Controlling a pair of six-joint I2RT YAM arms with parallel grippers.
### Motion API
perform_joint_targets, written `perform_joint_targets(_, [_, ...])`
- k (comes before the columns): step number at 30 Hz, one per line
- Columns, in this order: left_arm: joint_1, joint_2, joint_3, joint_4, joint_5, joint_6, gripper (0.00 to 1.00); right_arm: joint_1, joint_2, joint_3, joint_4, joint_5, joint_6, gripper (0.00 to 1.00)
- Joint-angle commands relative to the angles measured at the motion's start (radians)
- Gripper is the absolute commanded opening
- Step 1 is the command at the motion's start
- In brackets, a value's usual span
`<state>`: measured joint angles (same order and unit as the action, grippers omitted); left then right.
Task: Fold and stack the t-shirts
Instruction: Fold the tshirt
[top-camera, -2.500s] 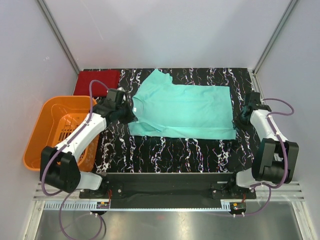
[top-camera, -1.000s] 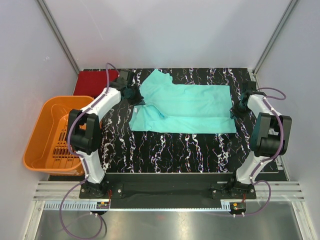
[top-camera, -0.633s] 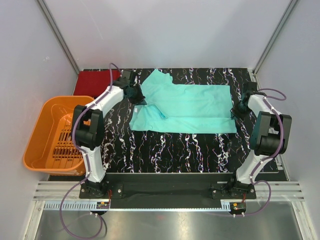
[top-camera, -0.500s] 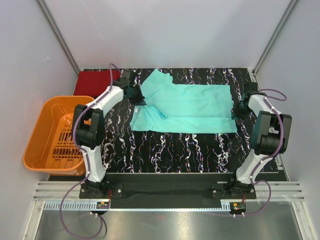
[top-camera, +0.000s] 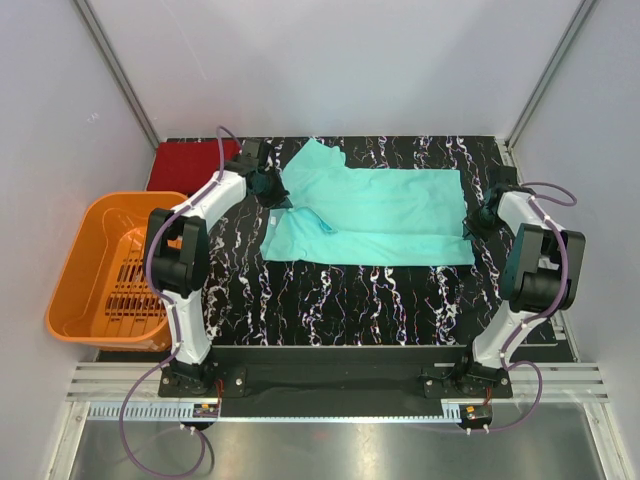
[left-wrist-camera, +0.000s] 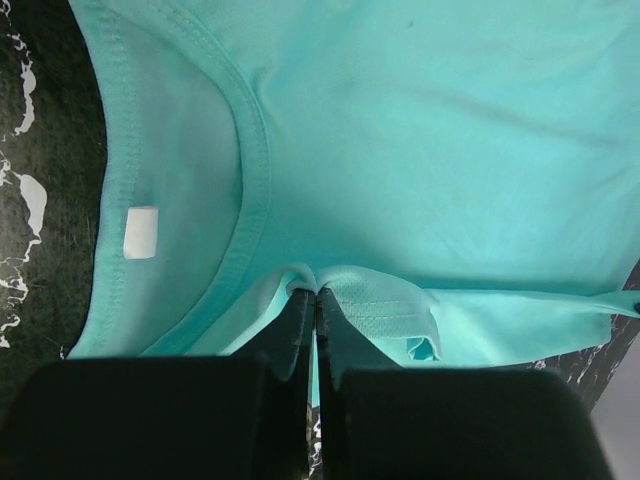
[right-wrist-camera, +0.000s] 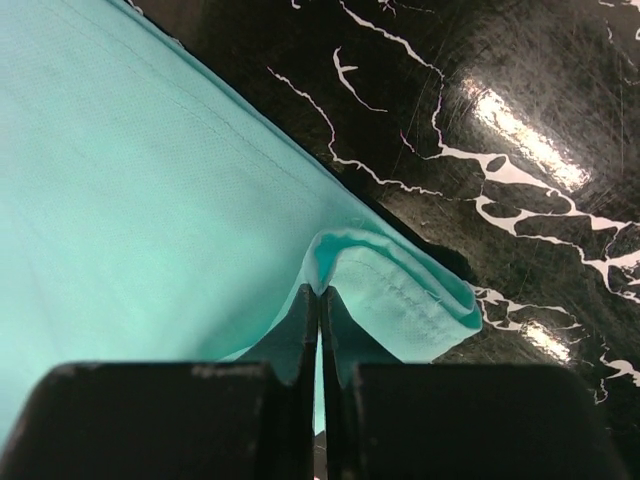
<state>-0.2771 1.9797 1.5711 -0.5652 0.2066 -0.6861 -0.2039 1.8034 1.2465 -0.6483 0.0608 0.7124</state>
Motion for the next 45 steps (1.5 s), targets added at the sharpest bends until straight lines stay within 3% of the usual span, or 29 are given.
perform_joint_targets(1, [0.006,0.004,0.073,0.042,0.03,-0.009,0.0,-0.006,-0.072,-0.009,0.006,0.028,0.064,0.0])
perform_joint_targets(22, [0.006,0.154,0.179,0.014,0.056,0.01,0.01,-0.023,0.0,-0.01,0.032,0.028,0.078,0.0])
perform_joint_targets(26, [0.007,0.16,0.179,0.025,0.066,0.013,0.23,-0.026,0.025,-0.005,0.041,0.017,0.07,0.0])
perform_joint_targets(28, [0.007,0.143,0.179,0.025,0.054,0.016,0.29,-0.026,0.03,-0.004,0.047,0.011,0.068,0.0])
perform_joint_targets(31, [0.007,0.107,0.17,0.013,0.002,0.045,0.44,-0.028,0.04,0.013,0.05,0.008,0.044,0.14])
perform_joint_targets(32, [0.007,0.066,0.161,0.008,-0.045,0.054,0.47,-0.028,0.05,0.024,0.044,0.01,0.026,0.23])
perform_joint_targets(33, [0.007,0.032,0.15,0.008,-0.071,0.069,0.51,-0.028,0.051,0.034,0.042,0.002,0.003,0.48])
perform_joint_targets(36, [0.007,-0.115,0.067,0.004,-0.165,0.108,0.56,-0.028,0.018,0.057,0.013,0.039,-0.079,0.71])
perform_joint_targets(37, [0.007,-0.157,0.026,0.013,-0.183,0.111,0.64,-0.028,-0.002,0.042,0.01,0.046,-0.109,0.76])
perform_joint_targets(40, [0.018,-0.315,-0.13,0.034,-0.191,0.126,0.7,-0.028,-0.091,-0.001,-0.014,0.03,-0.143,0.86])
perform_joint_targets(45, [0.071,-0.516,-0.49,0.126,-0.03,0.086,0.68,-0.029,-0.257,-0.137,-0.039,0.007,-0.171,0.93])
